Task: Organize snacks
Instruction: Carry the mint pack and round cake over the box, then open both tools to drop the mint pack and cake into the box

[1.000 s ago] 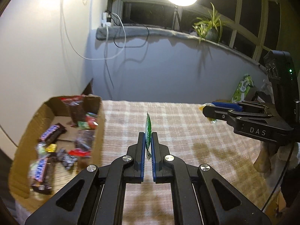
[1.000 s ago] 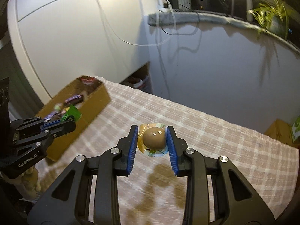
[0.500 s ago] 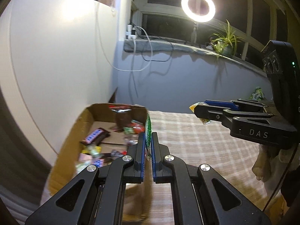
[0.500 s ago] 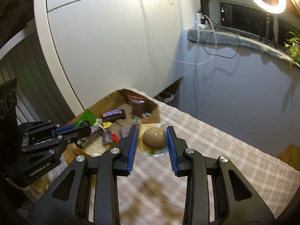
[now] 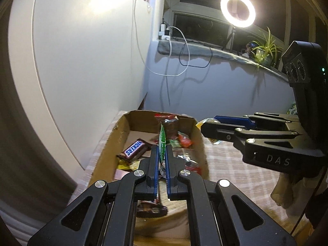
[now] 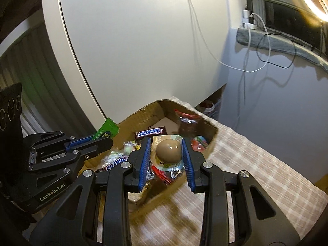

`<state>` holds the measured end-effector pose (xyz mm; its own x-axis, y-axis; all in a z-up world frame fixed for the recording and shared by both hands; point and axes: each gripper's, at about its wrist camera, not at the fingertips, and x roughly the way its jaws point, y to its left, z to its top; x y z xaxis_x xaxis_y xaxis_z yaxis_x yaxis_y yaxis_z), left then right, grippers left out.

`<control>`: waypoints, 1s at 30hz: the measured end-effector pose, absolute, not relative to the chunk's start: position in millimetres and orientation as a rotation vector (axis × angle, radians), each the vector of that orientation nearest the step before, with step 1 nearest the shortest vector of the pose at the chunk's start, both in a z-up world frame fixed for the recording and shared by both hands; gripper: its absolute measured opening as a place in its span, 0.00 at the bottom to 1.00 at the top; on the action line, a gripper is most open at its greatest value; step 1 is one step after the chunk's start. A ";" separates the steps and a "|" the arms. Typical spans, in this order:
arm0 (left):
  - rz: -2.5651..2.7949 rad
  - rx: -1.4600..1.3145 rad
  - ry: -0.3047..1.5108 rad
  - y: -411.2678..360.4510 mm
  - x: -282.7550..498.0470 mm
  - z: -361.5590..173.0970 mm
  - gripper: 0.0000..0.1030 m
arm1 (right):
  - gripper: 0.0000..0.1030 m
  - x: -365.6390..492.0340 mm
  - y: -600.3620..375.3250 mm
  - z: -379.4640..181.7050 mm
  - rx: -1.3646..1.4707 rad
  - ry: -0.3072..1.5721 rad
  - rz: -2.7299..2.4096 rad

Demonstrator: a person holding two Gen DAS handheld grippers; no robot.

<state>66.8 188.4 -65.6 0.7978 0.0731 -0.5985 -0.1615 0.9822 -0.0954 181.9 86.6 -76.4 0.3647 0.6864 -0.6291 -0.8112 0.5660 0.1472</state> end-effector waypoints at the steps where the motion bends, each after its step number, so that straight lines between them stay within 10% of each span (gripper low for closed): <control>1: 0.128 -0.147 0.637 190.2 67.4 -66.3 0.05 | 0.31 182.0 89.8 -77.7 -0.203 0.707 0.974; 25: 0.181 -0.146 0.666 206.9 75.1 -75.8 0.15 | 0.52 201.7 112.6 -95.5 -0.226 0.745 0.973; 30: 0.198 -0.144 0.664 208.8 74.0 -75.5 0.36 | 0.63 202.1 112.2 -95.4 -0.231 0.740 0.964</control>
